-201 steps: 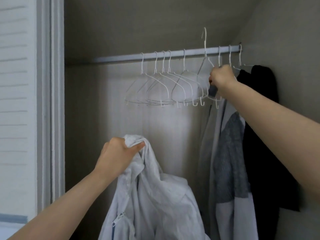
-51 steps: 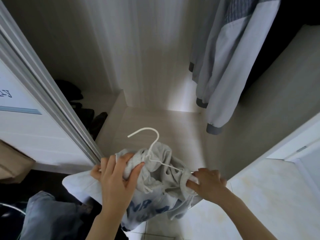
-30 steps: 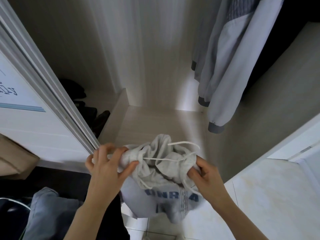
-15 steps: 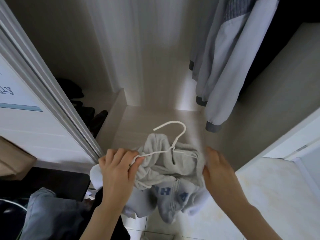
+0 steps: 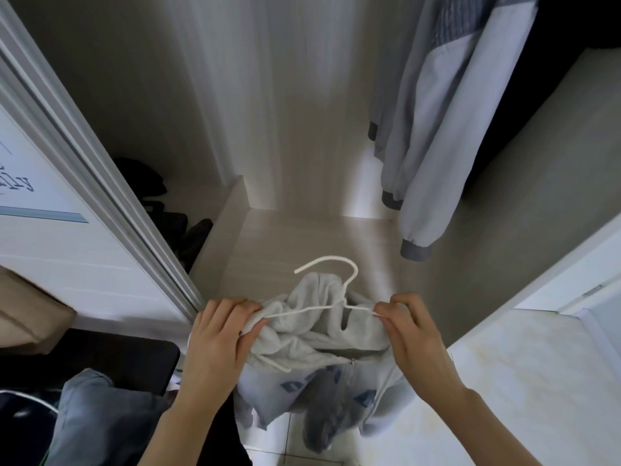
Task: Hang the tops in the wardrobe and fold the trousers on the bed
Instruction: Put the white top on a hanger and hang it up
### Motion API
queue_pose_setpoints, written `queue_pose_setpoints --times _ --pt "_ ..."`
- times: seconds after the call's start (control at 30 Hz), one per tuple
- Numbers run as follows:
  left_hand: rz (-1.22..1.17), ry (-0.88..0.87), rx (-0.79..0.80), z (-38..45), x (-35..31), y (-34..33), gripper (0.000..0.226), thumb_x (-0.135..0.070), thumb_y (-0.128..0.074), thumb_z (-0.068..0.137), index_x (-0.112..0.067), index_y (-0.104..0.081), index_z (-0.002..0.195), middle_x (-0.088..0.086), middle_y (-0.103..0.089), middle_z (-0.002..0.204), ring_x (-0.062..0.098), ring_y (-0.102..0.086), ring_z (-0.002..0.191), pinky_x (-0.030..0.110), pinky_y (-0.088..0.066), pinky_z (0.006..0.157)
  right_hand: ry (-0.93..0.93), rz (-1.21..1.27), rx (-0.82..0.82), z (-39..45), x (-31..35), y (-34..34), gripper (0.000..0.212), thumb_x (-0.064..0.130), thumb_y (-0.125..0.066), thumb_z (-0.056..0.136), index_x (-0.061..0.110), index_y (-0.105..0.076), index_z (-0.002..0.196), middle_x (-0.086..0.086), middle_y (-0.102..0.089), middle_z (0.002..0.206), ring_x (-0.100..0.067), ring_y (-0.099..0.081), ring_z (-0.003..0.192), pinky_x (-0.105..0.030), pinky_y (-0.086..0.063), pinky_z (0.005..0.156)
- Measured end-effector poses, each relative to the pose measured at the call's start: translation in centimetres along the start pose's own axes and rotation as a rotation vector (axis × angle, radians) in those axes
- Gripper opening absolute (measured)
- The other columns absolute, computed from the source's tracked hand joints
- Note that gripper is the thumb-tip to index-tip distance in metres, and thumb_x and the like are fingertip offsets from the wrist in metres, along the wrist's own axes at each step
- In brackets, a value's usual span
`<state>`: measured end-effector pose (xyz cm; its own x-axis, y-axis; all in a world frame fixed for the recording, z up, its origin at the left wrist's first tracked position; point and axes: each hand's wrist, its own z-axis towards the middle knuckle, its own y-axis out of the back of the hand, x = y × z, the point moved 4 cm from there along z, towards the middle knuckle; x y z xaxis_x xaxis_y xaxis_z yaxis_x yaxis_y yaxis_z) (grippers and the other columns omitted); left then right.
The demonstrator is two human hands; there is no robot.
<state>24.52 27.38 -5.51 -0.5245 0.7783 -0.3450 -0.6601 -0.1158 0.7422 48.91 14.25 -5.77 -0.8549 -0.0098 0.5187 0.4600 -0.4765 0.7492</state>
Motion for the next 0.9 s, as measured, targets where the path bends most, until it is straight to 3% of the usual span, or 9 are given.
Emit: queue_pose_setpoints --times 0.1,0.23,0.37,0.43,0.5,0.6,0.7,0.83,0.9 --pt "-0.003 0.031 0.031 0.5 1.0 0.2 0.033 -0.042 -0.043 0.099 -0.014 -0.060 0.104 -0.004 -0.057 0.099 0.020 -0.054 0.089 0.040 -0.050 0.076 0.019 0.031 -0.053 0.8 0.0 0.6 0.027 0.039 -0.030 0.103 0.027 -0.054 0.107 0.003 -0.048 0.107 -0.008 -0.048 0.091 -0.005 -0.036 0.084" --pt "0.006 0.032 -0.020 0.8 1.5 1.0 0.036 -0.044 -0.037 0.102 -0.013 -0.054 0.101 -0.005 -0.051 0.096 0.019 -0.051 0.085 0.026 -0.045 0.079 0.129 0.065 -0.119 1.8 0.2 1.3 0.023 0.032 -0.039 0.102 0.020 -0.058 0.108 -0.001 -0.047 0.105 -0.011 -0.052 0.091 -0.012 -0.041 0.087" --pt "-0.020 0.065 -0.196 1.8 1.1 3.3 0.034 -0.044 -0.036 0.102 -0.013 -0.048 0.102 -0.003 -0.044 0.098 0.019 -0.047 0.086 0.023 -0.038 0.080 -0.009 0.238 -0.027 4.4 0.1 3.5 0.026 0.045 -0.051 0.091 0.037 -0.054 0.116 0.009 -0.052 0.118 -0.009 -0.053 0.110 -0.015 -0.044 0.093" --pt "-0.018 0.106 -0.263 3.4 1.5 4.8 0.038 -0.046 -0.035 0.102 -0.010 -0.049 0.102 0.001 -0.046 0.099 0.021 -0.046 0.087 0.021 -0.034 0.079 -0.122 0.385 0.078 5.5 0.3 4.8 0.033 0.048 -0.044 0.091 0.051 -0.046 0.123 0.022 -0.056 0.119 -0.002 -0.054 0.114 -0.012 -0.045 0.092" --pt "-0.028 0.151 -0.311 5.3 2.3 6.1 0.036 -0.042 -0.040 0.100 -0.008 -0.050 0.102 0.009 -0.051 0.097 0.020 -0.046 0.088 0.017 -0.030 0.078 -0.155 0.385 0.145 6.6 0.6 5.5 0.026 0.050 -0.037 0.092 0.059 -0.050 0.113 0.029 -0.060 0.110 0.003 -0.057 0.107 -0.009 -0.044 0.088" --pt "-0.039 0.184 -0.345 8.5 2.9 7.4 0.028 -0.031 -0.047 0.098 -0.005 -0.054 0.102 0.015 -0.056 0.096 0.019 -0.046 0.089 0.018 -0.029 0.079 -0.122 0.351 0.155 8.9 1.9 6.9 0.021 0.043 -0.036 0.096 0.045 -0.053 0.108 0.023 -0.064 0.101 0.000 -0.062 0.096 -0.011 -0.046 0.080" --pt "-0.077 0.204 -0.349 12.6 3.7 8.5 0.028 -0.034 -0.051 0.099 -0.008 -0.057 0.108 0.011 -0.058 0.101 0.020 -0.051 0.094 0.027 -0.037 0.083 -0.052 0.389 0.142 11.6 3.8 9.3 0.026 0.039 -0.041 0.095 0.025 -0.060 0.105 0.000 -0.064 0.091 -0.019 -0.061 0.085 -0.031 -0.049 0.078" --pt "-0.121 0.149 -0.370 18.0 3.6 9.8 0.022 -0.035 -0.049 0.098 -0.019 -0.057 0.110 0.004 -0.058 0.103 0.022 -0.054 0.095 0.035 -0.044 0.084 -0.078 0.513 0.132 14.0 5.7 13.0 0.037 0.038 -0.045 0.090 0.007 -0.062 0.100 -0.016 -0.064 0.097 -0.033 -0.060 0.095 -0.041 -0.049 0.087" --pt "-0.124 0.085 -0.407 21.3 2.6 11.2 0.024 -0.035 -0.046 0.098 -0.018 -0.057 0.110 0.003 -0.058 0.102 0.021 -0.054 0.093 0.034 -0.044 0.082 -0.115 0.605 0.149 15.4 6.8 15.1 0.039 0.041 -0.049 0.089 0.009 -0.066 0.104 -0.011 -0.069 0.103 -0.026 -0.065 0.100 -0.035 -0.051 0.090"
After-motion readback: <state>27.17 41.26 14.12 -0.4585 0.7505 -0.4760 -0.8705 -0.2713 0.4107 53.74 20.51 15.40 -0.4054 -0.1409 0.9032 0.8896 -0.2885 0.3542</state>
